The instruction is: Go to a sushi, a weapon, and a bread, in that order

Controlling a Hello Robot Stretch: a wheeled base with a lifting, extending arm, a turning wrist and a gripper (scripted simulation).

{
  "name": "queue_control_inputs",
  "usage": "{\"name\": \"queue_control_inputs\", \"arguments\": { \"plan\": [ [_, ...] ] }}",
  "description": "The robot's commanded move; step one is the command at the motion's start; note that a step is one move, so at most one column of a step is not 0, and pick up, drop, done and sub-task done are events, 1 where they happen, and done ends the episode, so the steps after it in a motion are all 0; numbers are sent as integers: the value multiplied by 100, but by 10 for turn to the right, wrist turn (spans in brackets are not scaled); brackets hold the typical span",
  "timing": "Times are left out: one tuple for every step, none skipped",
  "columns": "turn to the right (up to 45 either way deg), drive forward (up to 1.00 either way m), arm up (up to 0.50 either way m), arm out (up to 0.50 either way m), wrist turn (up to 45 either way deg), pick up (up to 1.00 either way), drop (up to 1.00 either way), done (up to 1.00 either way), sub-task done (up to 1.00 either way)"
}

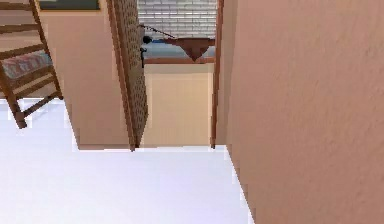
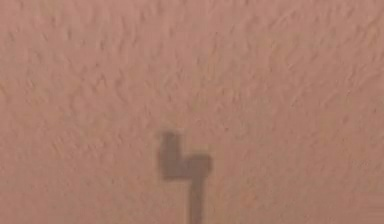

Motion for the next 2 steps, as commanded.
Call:
{"name": "queue_control_inputs", "arguments": {
  "plan": [
    [0,100,0,0,0,0,0,0,0],
    [0,100,0,0,0,0,0,0,0]
  ]
}}
